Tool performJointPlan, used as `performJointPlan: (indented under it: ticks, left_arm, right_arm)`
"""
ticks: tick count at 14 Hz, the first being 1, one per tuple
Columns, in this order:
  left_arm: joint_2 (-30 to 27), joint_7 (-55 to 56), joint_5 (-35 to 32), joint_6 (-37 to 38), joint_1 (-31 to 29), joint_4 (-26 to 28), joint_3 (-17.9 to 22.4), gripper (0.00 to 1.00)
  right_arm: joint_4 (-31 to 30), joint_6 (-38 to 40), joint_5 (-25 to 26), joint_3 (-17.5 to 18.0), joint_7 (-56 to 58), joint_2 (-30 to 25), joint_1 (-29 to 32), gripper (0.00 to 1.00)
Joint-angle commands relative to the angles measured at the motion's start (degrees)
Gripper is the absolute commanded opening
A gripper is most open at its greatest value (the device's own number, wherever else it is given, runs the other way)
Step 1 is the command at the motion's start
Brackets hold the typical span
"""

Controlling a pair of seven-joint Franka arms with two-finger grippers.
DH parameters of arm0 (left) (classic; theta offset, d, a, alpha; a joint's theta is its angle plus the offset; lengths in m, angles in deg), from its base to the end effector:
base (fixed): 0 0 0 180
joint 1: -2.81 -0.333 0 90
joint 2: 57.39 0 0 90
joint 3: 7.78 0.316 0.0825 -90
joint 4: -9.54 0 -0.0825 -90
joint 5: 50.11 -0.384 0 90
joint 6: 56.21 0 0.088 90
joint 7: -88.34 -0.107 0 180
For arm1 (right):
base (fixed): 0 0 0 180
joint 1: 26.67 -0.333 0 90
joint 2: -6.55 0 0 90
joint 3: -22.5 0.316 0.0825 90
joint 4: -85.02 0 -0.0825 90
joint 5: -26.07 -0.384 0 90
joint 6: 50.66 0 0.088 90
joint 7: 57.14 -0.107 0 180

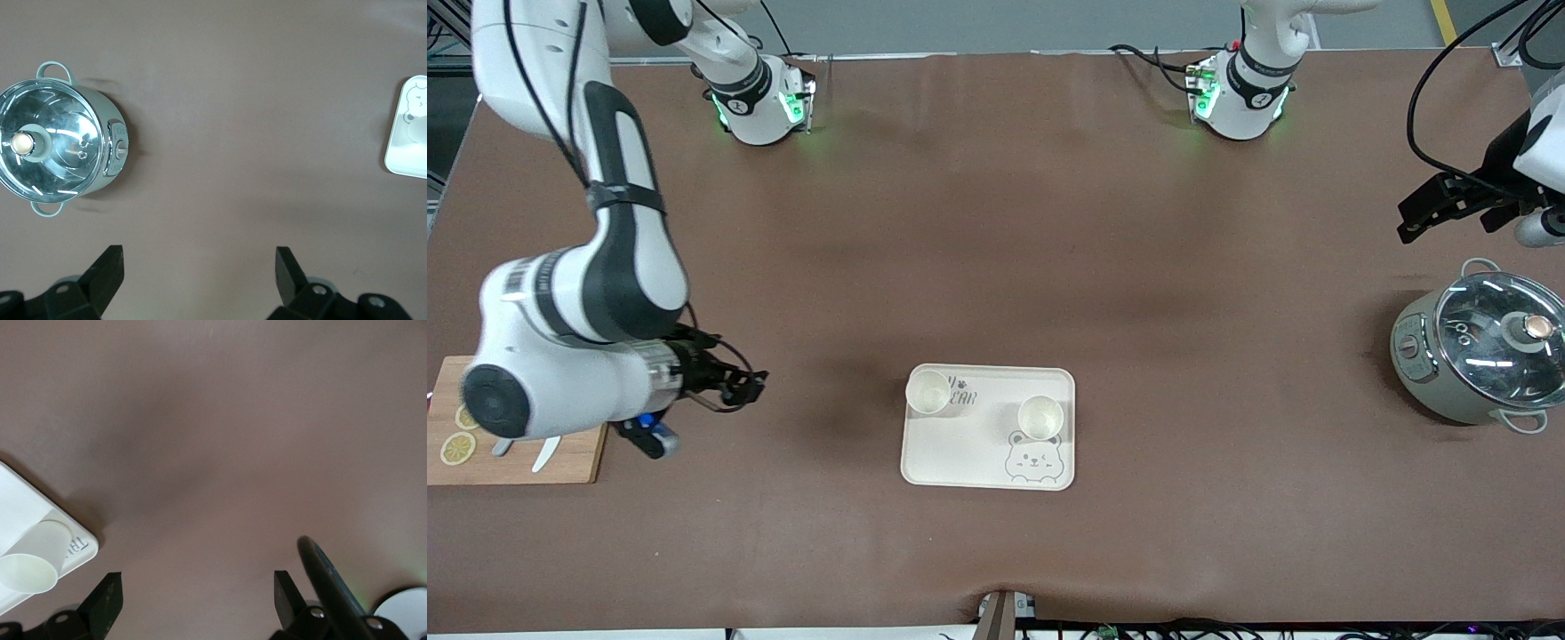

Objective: Place white IKEA cup upright on tray with both arms

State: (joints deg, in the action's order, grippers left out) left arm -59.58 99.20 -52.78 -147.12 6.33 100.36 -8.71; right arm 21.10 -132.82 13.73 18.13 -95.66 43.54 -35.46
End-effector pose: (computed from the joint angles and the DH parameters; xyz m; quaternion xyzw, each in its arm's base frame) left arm 0.5432 -0.0375 0.6403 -0.9980 -0.0560 -0.0229 0.0207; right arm 0.6924 0.0934 0.4169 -0.9404 0.2873 0.1812 0.0187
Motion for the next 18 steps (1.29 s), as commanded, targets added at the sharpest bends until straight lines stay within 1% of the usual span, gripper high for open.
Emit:
performJointPlan:
  ticks: [1, 3, 6, 9, 11, 14, 17, 18]
  left_arm:
    - [-0.5, -0.9, 0.5, 0.6, -0.2, 0.4, -0.1, 1.00]
    - [-0.6, -0.9, 0.3, 0.7, -0.2, 0.4, -0.1, 1.00]
    - [-0.8, -0.8, 0.3, 0.7, -0.2, 0.1, -0.1, 1.00]
    - [-0.8, -0.3, 0.3, 0.7, 0.0, -0.6, -0.2, 1.00]
    - [-0.5, -0.1, 0.2, 0.7, 0.0, -0.9, -0.7, 1.00]
    - [-0.5, 0.1, 0.3, 0.7, 0.0, -1.0, -0.7, 1.00]
    - [-0.5, 0.0, 0.2, 0.8, 0.0, -0.9, -0.8, 1.00]
    - [-0.5, 0.0, 0.2, 1.0, 0.0, -1.0, -1.0, 1.00]
  right_arm:
    - [-0.9, 1.0, 3.8, 1.0, 5.5, -6.3, 0.5, 1.00]
    - [-2.9, 0.8, 5.4, 1.0, 9.7, -10.3, 1.4, 1.00]
    - [-8.1, -0.3, 8.9, 1.0, 20.8, -17.5, 2.0, 1.00]
    - [-15.0, -3.6, 11.5, 1.0, 30.0, -24.5, 3.3, 1.00]
    - [-20.3, -5.9, 11.8, 1.0, 36.3, -29.7, 4.8, 1.00]
    - [-26.5, -6.3, 12.0, 1.0, 37.7, -36.8, 5.6, 1.00]
    - [-27.5, -5.4, 12.4, 1.0, 37.7, -40.0, 6.5, 1.00]
    - [-27.4, -4.9, 12.4, 1.0, 37.9, -40.2, 7.3, 1.00]
